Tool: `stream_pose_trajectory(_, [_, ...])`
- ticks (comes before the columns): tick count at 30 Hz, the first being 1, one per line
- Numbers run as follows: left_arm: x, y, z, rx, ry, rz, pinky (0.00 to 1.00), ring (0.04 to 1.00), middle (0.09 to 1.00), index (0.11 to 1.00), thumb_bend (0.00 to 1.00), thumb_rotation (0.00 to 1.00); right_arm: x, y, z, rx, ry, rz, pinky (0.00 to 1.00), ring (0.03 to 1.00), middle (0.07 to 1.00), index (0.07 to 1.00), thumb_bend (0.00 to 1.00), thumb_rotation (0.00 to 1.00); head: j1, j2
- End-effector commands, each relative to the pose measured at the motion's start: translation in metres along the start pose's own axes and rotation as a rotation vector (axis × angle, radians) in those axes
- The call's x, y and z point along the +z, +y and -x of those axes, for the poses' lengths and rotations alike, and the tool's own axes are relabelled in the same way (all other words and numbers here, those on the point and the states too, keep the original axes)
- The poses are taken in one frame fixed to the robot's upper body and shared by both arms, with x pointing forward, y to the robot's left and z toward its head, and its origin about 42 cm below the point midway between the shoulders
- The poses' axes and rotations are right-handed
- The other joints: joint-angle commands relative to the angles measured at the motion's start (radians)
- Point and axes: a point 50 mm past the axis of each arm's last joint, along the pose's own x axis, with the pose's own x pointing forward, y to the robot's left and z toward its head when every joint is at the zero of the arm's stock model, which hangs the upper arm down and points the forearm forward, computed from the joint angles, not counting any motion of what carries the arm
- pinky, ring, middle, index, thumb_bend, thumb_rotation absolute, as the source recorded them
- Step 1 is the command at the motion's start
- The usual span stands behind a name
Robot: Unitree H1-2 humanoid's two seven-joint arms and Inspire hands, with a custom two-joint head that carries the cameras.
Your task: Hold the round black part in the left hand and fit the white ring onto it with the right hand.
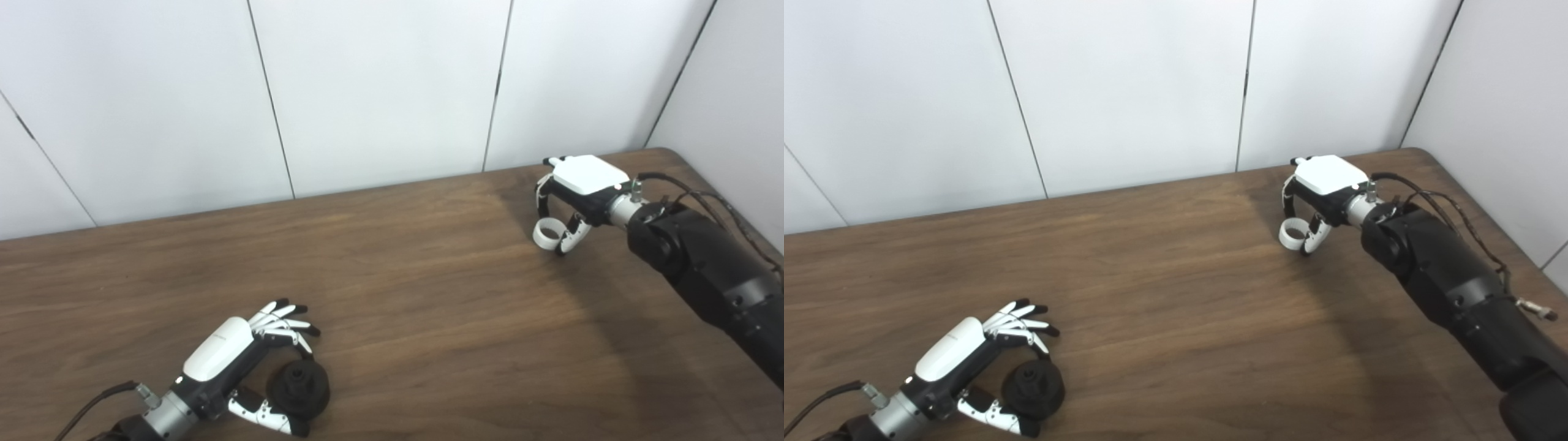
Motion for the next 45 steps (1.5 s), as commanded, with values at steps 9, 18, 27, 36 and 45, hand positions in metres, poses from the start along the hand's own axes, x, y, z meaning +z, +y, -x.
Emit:
stream_pose_trajectory(9, [-0.011, 0.007, 0.001, -0.012, 0.036, -0.04, 1.0, 0.929, 0.775, 0.48, 0.52, 0.05, 0.007, -0.015, 0.004, 0.0, -0.042, -0.009, 1.0, 0.999, 0.817, 0.481, 0.53, 0.14, -0.01, -0.004])
stream_pose_trajectory(18, [-0.015, 0.005, -0.003, -0.01, 0.048, -0.04, 0.99, 0.926, 0.779, 0.48, 0.52, 0.05, 0.038, -0.057, 0.007, -0.056, -0.155, 0.011, 1.0, 1.0, 0.832, 0.48, 0.53, 0.14, -0.005, -0.012])
stream_pose_trajectory(27, [-0.018, 0.005, -0.004, -0.008, 0.057, -0.044, 0.99, 0.934, 0.785, 0.48, 0.52, 0.05, 0.08, -0.085, 0.014, -0.119, -0.312, 0.008, 1.0, 1.0, 0.854, 0.479, 0.53, 0.14, 0.002, -0.015])
stream_pose_trajectory(36, [-0.02, 0.004, -0.004, -0.01, 0.07, -0.032, 0.99, 0.934, 0.788, 0.481, 0.52, 0.05, 0.117, -0.109, 0.028, -0.167, -0.435, 0.03, 1.0, 1.0, 0.86, 0.479, 0.53, 0.14, 0.017, -0.016])
stream_pose_trajectory(45, [-0.016, -0.001, -0.012, -0.015, 0.059, -0.031, 0.99, 0.936, 0.79, 0.481, 0.52, 0.05, 0.148, -0.125, 0.041, -0.214, -0.574, 0.0, 1.0, 1.0, 0.862, 0.479, 0.53, 0.14, 0.064, -0.016])
